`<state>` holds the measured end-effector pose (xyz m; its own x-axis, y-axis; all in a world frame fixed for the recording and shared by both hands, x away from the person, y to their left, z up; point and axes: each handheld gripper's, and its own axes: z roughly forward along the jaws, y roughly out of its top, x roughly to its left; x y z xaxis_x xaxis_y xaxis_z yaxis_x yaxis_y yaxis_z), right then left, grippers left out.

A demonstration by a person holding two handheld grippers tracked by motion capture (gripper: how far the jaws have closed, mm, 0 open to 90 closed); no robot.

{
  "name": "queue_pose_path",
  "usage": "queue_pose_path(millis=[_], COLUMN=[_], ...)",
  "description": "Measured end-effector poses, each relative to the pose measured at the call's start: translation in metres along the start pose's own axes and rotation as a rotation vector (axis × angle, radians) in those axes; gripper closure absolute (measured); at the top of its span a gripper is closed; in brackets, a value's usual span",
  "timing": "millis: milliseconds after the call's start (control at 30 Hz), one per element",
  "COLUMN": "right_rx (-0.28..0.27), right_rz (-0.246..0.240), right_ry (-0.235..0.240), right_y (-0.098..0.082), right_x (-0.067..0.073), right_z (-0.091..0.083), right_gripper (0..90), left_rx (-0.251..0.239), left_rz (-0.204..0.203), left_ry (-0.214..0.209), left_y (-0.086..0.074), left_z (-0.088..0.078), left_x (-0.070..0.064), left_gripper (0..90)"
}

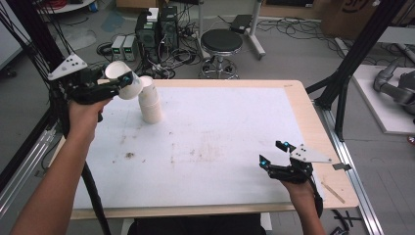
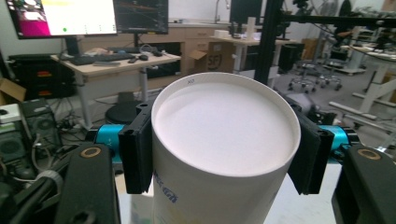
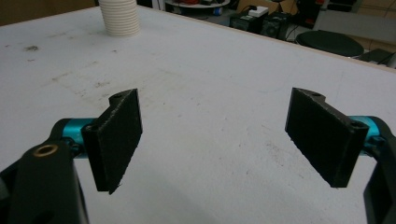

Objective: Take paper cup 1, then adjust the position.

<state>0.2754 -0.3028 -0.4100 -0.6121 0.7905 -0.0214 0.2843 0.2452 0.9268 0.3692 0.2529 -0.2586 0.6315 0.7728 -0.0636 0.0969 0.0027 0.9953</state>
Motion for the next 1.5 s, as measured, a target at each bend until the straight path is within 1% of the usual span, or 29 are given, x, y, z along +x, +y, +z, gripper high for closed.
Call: queue_pose_path(millis=[67,100,133,233,300,333,367,433,500,567,600,700,767,867,933,1033,1100,1133,1167,1200,1233,1300,1333,1367,1500], right_rx=[0.001,0.001,0.007,0.016,0.014,0.013,0.014,0.017,0.02,0.018,0.018,0.019,0.017,0.016,0.02,0.015,0.017,0.017,0.016,0.016,0.009,0.009,0.005,0.003,0.009], right_rz=[0.002,0.002,0.006,0.007,0.005,0.001,0.007,0.01,0.01,0.011,0.002,-0.006,-0.014,-0.02,-0.027,-0.023,-0.023,-0.025,-0.024,-0.024,-0.041,-0.046,-0.058,-0.067,-0.078], right_ry=[0.004,0.004,0.012,0.022,0.032,0.035,0.042,0.05,0.061,0.07,0.08,0.1,0.108,0.132,0.158,0.198,0.21,0.218,0.233,0.233,0.25,0.273,0.286,0.3,0.338], right_y=[0.0,0.0,-0.001,-0.002,-0.001,-0.001,-0.001,0.0,0.001,0.003,0.004,0.007,0.009,0.013,0.016,0.019,0.023,0.025,0.027,0.027,0.032,0.037,0.039,0.042,0.048], right_x=[0.0,0.0,0.001,0.001,0.002,0.002,0.002,0.003,0.003,0.005,0.006,0.009,0.01,0.014,0.016,0.018,0.019,0.02,0.022,0.022,0.024,0.028,0.029,0.031,0.036], right_z=[0.001,0.001,0.001,0.002,0.002,0.002,0.003,0.004,0.005,0.006,0.006,0.007,0.009,0.013,0.017,0.021,0.024,0.026,0.029,0.029,0.033,0.036,0.038,0.04,0.047], right_gripper=[19.3,19.3,19.3,19.3,19.3,19.2,19.2,19.3,19.3,19.2,19.2,19.2,19.2,19.2,19.3,19.3,19.3,19.3,19.3,19.3,19.3,19.3,19.3,19.3,19.3], left_rx=[0.006,0.006,0.019,0.036,0.041,0.04,0.04,0.049,0.055,0.064,0.066,0.068,0.079,0.094,0.102,0.113,0.12,0.12,0.122,0.122,0.127,0.136,0.136,0.144,0.155], left_rz=[-0.004,-0.004,0.006,-0.004,-0.005,-0.009,-0.014,-0.015,-0.019,-0.012,-0.013,-0.028,-0.039,-0.042,-0.041,-0.039,-0.039,-0.039,-0.044,-0.044,-0.042,-0.041,-0.041,-0.044,-0.039], left_ry=[-0.025,-0.025,-0.034,-0.061,-0.07,-0.08,-0.094,-0.106,-0.127,-0.143,-0.147,-0.173,-0.196,-0.222,-0.242,-0.261,-0.274,-0.274,-0.293,-0.293,-0.313,-0.332,-0.332,-0.347,-0.369], left_y=[-0.01,-0.01,-0.017,-0.029,-0.034,-0.037,-0.039,-0.043,-0.047,-0.05,-0.051,-0.058,-0.065,-0.073,-0.077,-0.082,-0.084,-0.084,-0.087,-0.087,-0.091,-0.093,-0.093,-0.095,-0.098], left_z=[-0.002,-0.002,-0.003,-0.003,-0.003,-0.004,-0.004,-0.003,-0.002,-0.001,-0.001,0.002,0.006,0.01,0.013,0.016,0.017,0.017,0.018,0.018,0.02,0.021,0.021,0.024,0.029], left_x=[-0.005,-0.005,-0.009,-0.014,-0.017,-0.019,-0.02,-0.024,-0.028,-0.031,-0.032,-0.037,-0.04,-0.045,-0.05,-0.056,-0.059,-0.059,-0.063,-0.063,-0.067,-0.071,-0.071,-0.076,-0.082], left_gripper=[36.0,36.0,36.0,36.0,36.0,36.0,36.0,35.9,35.9,35.9,35.9,35.9,35.9,35.9,35.9,35.9,35.9,35.9,35.9,35.9,35.9,35.8,35.8,35.8,35.7])
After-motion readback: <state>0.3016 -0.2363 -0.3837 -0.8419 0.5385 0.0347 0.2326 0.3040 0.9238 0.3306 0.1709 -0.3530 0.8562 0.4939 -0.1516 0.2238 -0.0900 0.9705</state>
